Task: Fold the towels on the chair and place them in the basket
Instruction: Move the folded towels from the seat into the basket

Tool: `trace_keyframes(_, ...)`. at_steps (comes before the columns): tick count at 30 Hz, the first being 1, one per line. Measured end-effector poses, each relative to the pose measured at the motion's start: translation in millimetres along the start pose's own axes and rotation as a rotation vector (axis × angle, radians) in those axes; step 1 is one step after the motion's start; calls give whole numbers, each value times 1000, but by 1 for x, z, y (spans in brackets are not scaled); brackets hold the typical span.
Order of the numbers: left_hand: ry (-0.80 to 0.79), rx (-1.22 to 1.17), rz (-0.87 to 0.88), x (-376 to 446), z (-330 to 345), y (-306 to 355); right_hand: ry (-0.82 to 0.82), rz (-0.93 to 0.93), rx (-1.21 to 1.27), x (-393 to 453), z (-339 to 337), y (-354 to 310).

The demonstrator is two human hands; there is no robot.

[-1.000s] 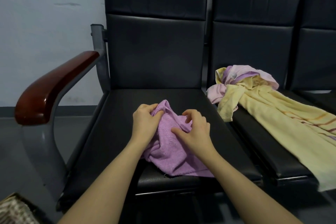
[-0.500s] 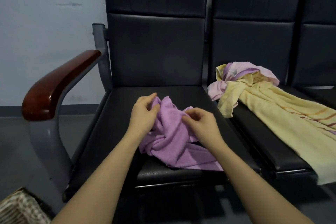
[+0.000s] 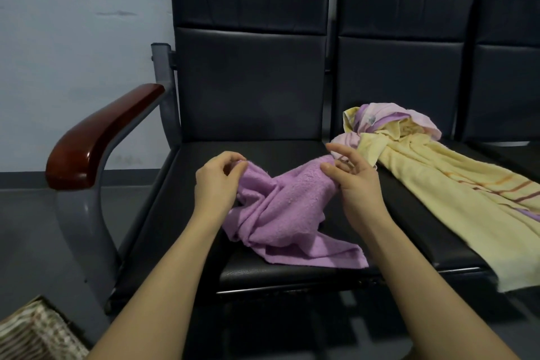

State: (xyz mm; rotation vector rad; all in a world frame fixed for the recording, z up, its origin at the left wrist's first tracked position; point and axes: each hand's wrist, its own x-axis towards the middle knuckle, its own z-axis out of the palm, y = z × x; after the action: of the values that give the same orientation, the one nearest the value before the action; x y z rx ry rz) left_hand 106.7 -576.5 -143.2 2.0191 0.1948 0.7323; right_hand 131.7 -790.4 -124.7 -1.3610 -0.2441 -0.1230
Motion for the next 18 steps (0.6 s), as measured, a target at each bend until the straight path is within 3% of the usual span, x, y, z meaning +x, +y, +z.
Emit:
trace_keyframes(5, 39, -219, -39, 0, -5, 14, 24, 3, -49, -4, -1, -7)
trace_keyframes(12, 52, -449, -101, 29, -18, 63, 111, -131, -85, 11, 13, -45)
trace_keyframes(18, -10, -359, 49, 63, -39, 108, 167, -240, 24, 30, 27, -101)
